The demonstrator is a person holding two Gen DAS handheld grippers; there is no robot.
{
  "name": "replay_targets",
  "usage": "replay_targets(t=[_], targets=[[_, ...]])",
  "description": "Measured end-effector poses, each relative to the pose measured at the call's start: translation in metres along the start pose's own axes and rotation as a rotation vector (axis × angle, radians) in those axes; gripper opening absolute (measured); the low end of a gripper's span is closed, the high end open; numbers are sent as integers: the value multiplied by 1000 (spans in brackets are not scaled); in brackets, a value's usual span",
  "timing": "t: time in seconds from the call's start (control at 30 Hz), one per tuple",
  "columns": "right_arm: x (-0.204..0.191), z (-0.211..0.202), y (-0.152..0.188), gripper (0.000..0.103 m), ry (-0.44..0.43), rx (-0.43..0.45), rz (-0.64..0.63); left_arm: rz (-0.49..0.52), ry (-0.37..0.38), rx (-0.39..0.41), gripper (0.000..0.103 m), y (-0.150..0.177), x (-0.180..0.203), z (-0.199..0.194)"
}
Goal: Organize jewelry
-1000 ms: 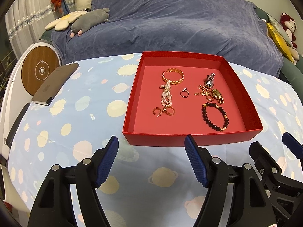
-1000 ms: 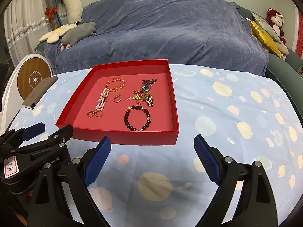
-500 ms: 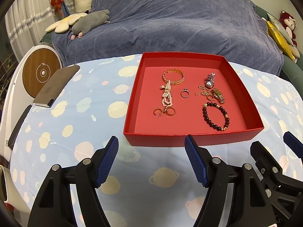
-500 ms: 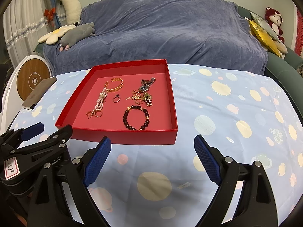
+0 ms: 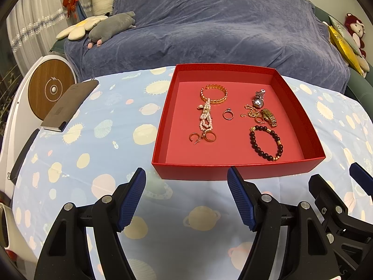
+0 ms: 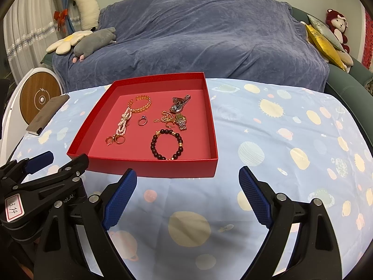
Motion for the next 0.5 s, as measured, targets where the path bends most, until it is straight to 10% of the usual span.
replay_targets(t=[0.5], targets=[[1,0,1,87,1,0,-1,0,0,0,69,0,0,0]])
Point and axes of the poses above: each gripper's, at about its wrist camera, not at the fingertips, and z roughly the way its jaws point, x to its right, y to its underside, the point moved 2 cm from there along z, roughly the way its jaws point, and after that the axes turned 14 degrees about -z, right-handed, at the moved point
